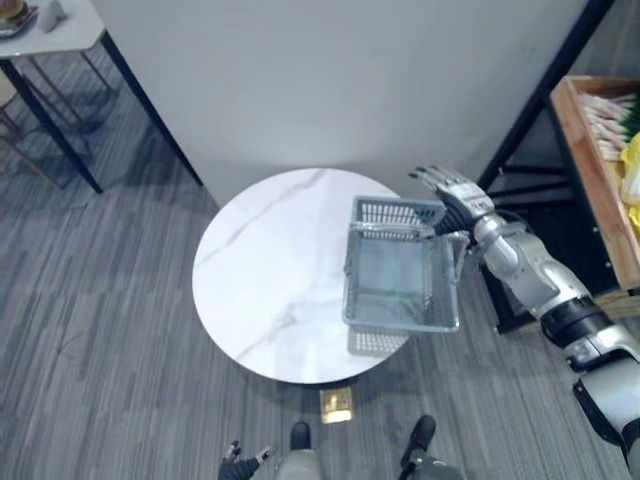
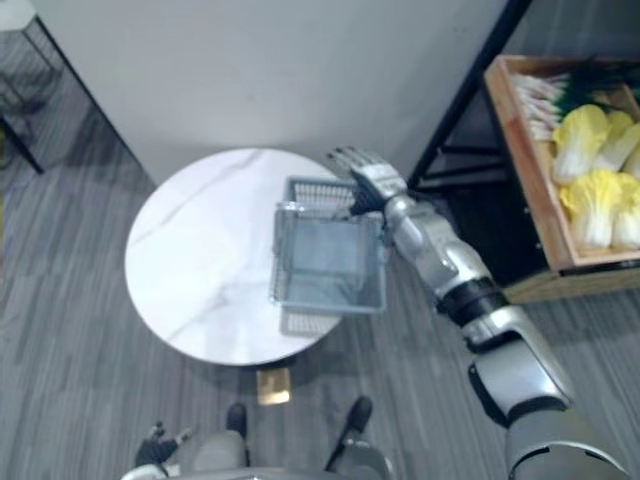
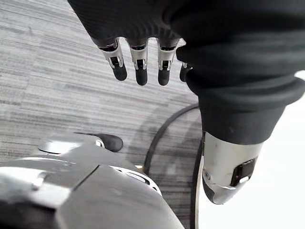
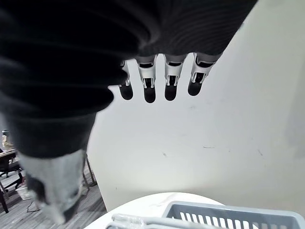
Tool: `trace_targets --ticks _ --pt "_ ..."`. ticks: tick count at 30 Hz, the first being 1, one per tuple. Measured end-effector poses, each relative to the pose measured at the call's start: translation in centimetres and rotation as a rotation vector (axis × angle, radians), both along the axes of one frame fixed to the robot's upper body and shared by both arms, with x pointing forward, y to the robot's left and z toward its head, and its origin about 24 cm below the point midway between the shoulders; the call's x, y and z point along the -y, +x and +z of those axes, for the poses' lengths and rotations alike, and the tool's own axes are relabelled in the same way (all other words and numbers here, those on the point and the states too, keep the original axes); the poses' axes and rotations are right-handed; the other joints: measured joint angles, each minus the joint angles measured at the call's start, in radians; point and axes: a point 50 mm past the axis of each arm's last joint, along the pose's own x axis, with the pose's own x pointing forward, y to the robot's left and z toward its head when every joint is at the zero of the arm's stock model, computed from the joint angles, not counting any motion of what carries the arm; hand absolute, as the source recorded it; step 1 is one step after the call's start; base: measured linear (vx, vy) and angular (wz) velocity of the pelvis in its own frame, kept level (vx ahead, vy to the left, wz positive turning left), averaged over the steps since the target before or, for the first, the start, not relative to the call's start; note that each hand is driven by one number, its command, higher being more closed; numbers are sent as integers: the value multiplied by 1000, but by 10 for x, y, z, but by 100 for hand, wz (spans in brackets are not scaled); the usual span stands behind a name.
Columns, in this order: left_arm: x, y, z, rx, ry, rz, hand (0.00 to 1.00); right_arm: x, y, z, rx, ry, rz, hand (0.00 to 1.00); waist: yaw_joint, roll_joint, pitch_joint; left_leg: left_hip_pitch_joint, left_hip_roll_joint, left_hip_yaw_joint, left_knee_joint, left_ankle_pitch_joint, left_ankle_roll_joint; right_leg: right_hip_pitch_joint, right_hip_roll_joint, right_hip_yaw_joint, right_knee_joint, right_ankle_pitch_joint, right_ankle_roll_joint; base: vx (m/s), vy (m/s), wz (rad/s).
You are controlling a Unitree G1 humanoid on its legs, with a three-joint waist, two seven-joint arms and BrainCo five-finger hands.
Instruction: Pick vegetable in the basket
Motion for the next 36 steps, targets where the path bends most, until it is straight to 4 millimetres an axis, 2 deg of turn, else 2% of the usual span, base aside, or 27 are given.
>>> trace_targets --ticks 4,11,16,25,36 --pt "0 9 2 21 8 1 0 -4 9 10 9 8 -18 0 2 -1 25 -18 1 -20 11 0 0 1 0 -10 0 0 0 11 -3 12" --pt "-1 26 7 74 1 22 0 4 23 16 -16 2 -104 0 25 2 76 -62 2 -49 33 1 1 -16 0 -30 0 2 -3 0 -6 9" --pt "-1 32 9 89 3 17 0 0 28 12 -33 -18 -128 0 28 2 92 -92 2 -63 42 1 1 -32 -1 -41 0 2 -3 20 2 9" --pt "0 46 15 141 12 -3 0 7 32 14 -39 -4 -167 0 31 10 136 -126 2 -77 56 1 1 -51 -2 -43 0 2 -3 7 3 4" --pt "3 59 19 180 16 -35 0 25 36 7 -71 31 -263 0 32 24 165 -145 1 -78 58 1 1 -69 -2 -42 0 2 -3 9 2 0"
